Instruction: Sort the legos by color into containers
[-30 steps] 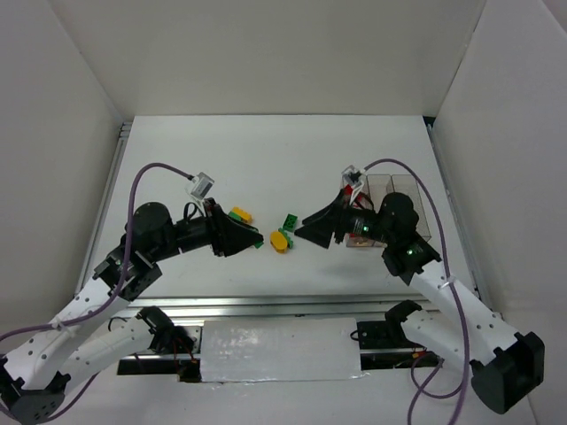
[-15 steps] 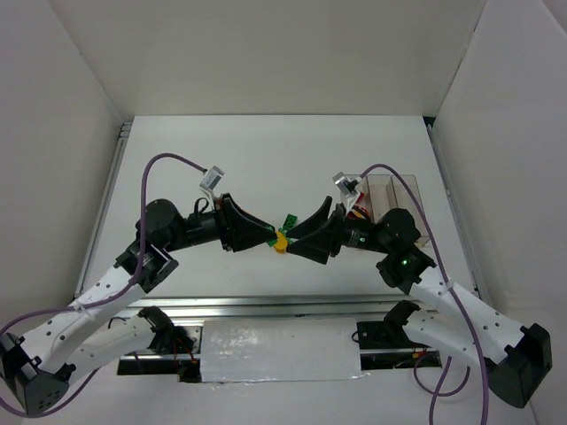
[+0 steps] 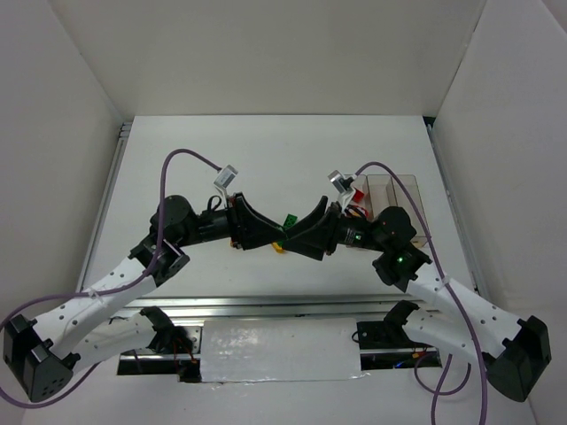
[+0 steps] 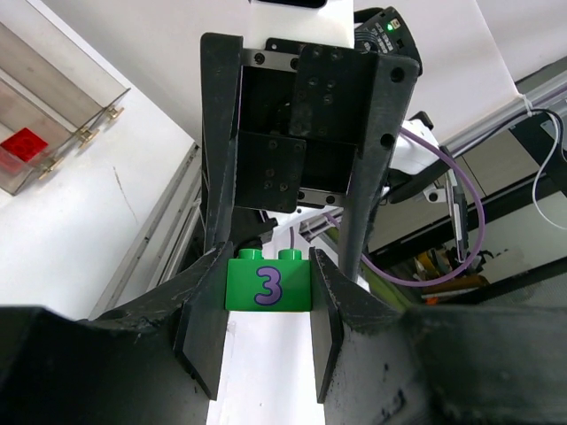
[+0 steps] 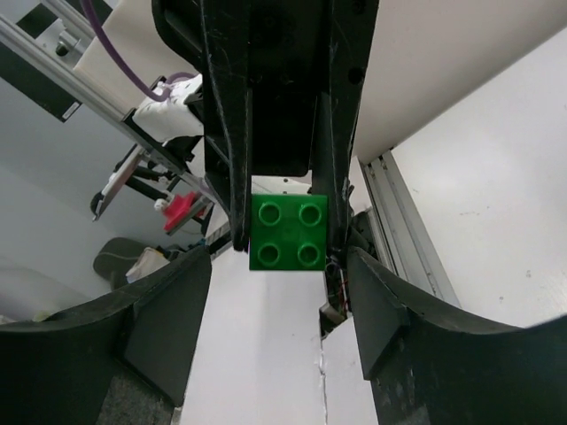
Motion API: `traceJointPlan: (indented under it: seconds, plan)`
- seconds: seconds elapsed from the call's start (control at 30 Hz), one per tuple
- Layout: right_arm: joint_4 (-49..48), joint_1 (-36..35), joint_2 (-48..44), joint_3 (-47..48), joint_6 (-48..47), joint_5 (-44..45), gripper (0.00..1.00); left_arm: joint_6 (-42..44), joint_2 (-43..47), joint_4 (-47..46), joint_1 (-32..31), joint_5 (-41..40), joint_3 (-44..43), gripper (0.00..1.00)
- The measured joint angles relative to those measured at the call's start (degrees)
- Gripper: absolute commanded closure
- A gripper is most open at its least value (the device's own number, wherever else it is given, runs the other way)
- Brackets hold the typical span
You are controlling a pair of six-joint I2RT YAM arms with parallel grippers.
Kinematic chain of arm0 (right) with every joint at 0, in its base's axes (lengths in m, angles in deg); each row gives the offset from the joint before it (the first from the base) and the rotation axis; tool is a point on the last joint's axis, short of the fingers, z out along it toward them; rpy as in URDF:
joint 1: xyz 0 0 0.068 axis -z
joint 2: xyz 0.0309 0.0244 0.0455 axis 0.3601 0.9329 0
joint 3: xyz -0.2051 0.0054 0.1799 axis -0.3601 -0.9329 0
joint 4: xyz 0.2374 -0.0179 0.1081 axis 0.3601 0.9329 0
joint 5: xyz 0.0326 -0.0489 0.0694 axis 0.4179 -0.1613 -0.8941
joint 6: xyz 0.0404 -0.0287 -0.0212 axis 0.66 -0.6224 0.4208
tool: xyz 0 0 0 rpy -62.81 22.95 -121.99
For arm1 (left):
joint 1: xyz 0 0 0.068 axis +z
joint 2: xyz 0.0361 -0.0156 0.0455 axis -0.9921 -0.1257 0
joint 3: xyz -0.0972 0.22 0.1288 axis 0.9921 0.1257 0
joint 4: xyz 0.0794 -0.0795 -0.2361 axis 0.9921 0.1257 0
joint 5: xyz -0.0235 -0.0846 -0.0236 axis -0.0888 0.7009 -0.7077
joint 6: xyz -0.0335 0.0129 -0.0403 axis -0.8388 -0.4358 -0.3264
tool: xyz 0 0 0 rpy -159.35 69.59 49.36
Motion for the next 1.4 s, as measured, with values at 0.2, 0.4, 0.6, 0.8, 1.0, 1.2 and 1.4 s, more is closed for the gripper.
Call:
traceJointPlan:
  seconds: [0.2,0.4,0.6,0.8,1.0,1.2,1.4]
  plan:
    - [-1.7,-0.2,1.5,0.0,1.2,-0.4,0.45,-0.2,-1.4,-1.8,-1.0,0.3,0.0,1.0]
    - [-3.2,-0.2,1.5,0.0,1.3,-0.5,0.46,-0.3,-1.4,-2.3,-1.0,0.3,-0.5,1.0]
    - [-4.3,-0.4,1.5,-0.1,1.5,-0.6,0.31,-0.1,-1.5,-2.3,-1.4,0.1,-0.9,1.0]
    - [-4.3,-0.6,1.5,-0.1,1.5,-0.7,0.33,-0.1,-1.5,-2.2,-1.8,0.1,-0.9,1.0]
    - [-4.4,-0.7,1.7,-0.1,1.5,-0.9,0.32,0.3,-1.4,-1.2,-1.9,-0.3,-2.1,1.0]
    - [-5.2,-0.7,1.9,-0.6,1.6,-1.5,0.4,1.0,-1.4,-0.2,-1.9,-0.8,-3.1,1.0]
    - [-5.2,-0.8,1.9,-0.6,1.6,-1.5,0.42,1.6,-1.4,0.2,-1.9,-0.8,-3.1,1.0]
